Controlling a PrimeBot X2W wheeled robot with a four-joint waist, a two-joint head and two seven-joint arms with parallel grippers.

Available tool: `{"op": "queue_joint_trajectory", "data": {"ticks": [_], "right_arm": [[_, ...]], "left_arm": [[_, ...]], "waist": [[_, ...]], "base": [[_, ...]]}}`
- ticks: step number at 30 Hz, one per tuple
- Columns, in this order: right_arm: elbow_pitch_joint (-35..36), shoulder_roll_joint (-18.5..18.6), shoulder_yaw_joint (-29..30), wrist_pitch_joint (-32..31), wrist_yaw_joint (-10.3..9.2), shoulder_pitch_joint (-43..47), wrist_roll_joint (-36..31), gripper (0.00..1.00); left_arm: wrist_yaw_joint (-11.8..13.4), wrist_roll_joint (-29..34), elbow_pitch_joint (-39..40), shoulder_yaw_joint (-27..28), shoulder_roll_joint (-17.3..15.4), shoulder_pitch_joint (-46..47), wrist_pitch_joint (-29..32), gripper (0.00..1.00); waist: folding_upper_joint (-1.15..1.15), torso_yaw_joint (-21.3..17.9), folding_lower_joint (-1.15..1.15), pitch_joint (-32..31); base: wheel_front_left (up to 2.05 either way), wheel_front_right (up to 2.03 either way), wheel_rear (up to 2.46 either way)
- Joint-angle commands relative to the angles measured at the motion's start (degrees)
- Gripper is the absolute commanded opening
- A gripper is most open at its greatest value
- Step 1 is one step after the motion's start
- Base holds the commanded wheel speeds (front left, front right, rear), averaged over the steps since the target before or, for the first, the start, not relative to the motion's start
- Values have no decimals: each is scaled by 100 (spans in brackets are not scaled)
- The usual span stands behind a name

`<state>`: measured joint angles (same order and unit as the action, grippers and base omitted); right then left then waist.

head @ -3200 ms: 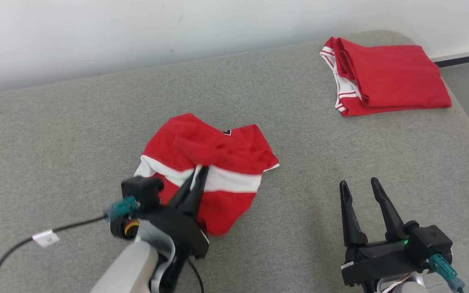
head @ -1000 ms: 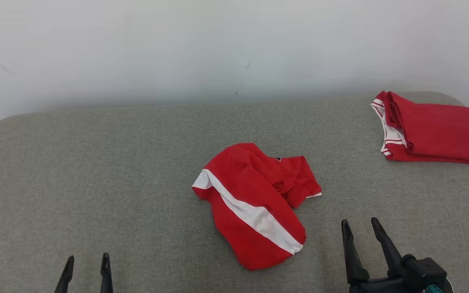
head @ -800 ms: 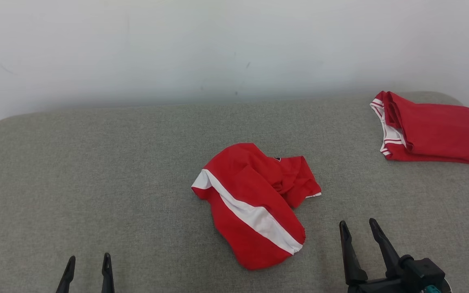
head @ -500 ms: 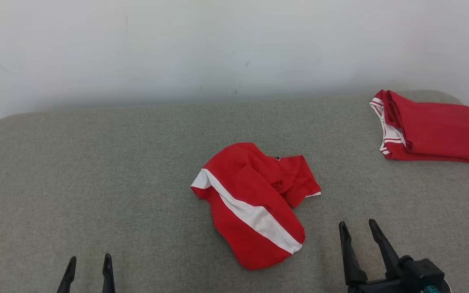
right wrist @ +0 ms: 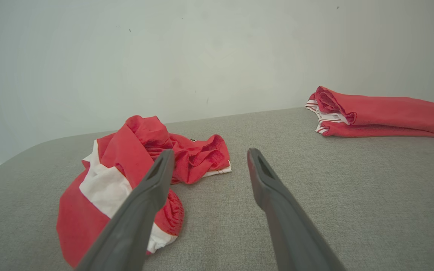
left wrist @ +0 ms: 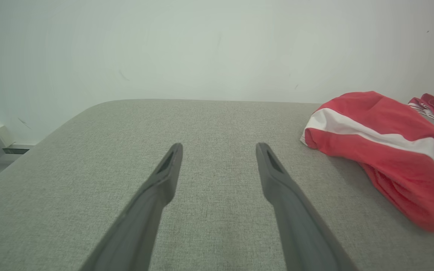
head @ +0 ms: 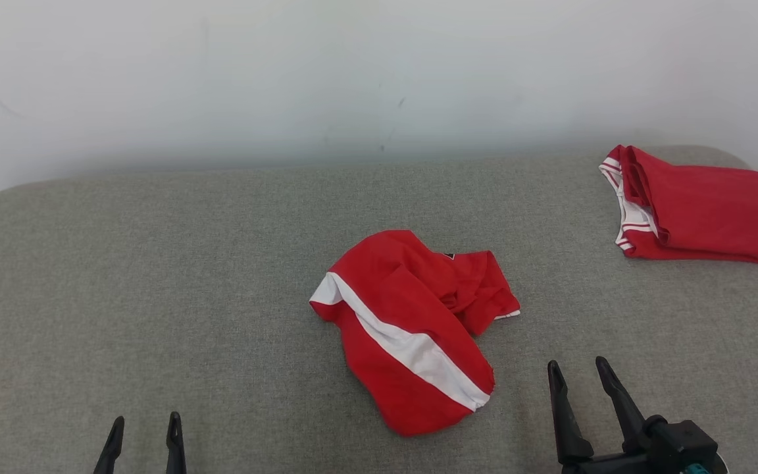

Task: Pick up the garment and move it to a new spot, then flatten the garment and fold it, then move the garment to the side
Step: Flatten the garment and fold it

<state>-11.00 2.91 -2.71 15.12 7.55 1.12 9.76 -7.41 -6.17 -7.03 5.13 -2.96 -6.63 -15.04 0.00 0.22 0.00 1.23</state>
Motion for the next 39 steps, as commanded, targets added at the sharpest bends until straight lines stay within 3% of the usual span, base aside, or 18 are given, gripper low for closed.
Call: {"op": "queue_joint_trajectory", "data": {"ticks": [1, 28, 39], "right_arm": [[-8, -6, -8, 1, -15, 26, 15, 100], [-61, -7, -73, 0, -15, 10, -23, 100], [-906, -5, -333, 0, -15, -343, -130, 100]], "left_arm": [[-5, -13, 4, 4, 12, 1, -18, 100], [-1, -34, -17, -9, 13, 63, -18, 100], [0, -48, -52, -179, 11, 232, -19, 100]], "waist": [[0, -1, 0, 0], [0, 52, 0, 68], [0, 300, 0, 216]], "base": [[0, 0, 0], [0, 0, 0], [0, 0, 0]]}}
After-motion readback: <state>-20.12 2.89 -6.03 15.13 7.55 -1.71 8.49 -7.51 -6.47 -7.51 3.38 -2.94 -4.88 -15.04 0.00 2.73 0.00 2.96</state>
